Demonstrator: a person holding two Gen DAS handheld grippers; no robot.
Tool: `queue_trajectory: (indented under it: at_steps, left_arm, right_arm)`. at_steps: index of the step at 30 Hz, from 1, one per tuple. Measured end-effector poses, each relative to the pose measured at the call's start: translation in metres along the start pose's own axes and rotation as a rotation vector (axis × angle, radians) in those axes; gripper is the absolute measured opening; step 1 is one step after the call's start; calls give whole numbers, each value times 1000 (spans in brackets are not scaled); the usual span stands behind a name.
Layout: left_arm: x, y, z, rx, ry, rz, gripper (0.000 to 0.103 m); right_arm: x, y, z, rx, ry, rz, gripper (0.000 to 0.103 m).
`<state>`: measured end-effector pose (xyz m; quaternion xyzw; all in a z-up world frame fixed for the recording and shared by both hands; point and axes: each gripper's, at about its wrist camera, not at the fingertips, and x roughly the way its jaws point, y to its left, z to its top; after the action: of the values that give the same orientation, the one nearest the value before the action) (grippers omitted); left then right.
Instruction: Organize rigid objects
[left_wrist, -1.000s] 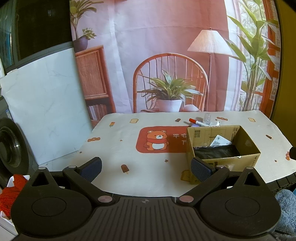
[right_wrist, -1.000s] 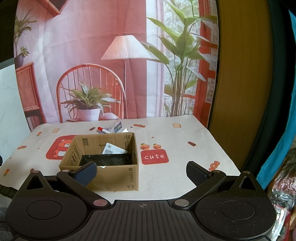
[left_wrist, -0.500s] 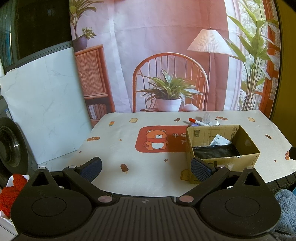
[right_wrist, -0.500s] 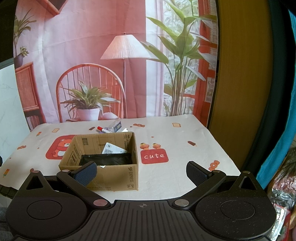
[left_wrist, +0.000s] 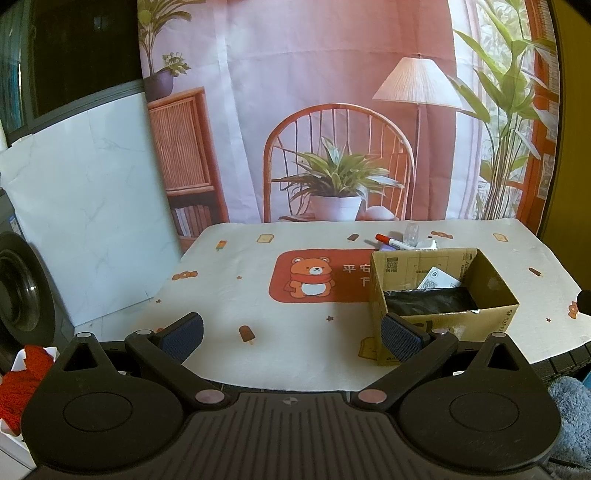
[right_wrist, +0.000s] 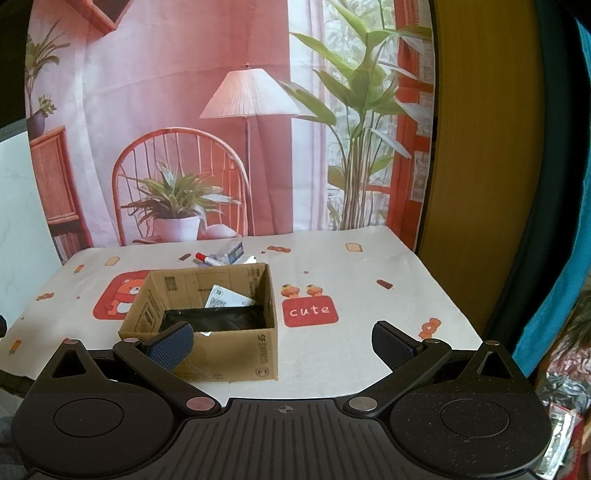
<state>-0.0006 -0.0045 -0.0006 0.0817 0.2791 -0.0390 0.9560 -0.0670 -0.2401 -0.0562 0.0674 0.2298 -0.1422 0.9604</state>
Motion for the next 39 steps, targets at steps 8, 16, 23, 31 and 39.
queue_trajectory:
  at_steps: [8,16,23,31,39]
  left_arm:
    - [13,3,7,-5,21,-15,103]
    - [48,13,30,-33,48,-16,103]
    - [90,21,56,-68,83,-20,103]
    - [140,22,77,-118,129,-73,103]
    - [179,11,83,-140,177,-117,103]
  right_arm:
    - [5,-3,11,-16,-30,37,103]
    - [34,-4,42,-99,-102,122,103]
    - [108,-2,56,-111,-5,163,91]
    - [191,-2,34,-97,161,161,74]
    - [244,-5,22,-64,276,174,55]
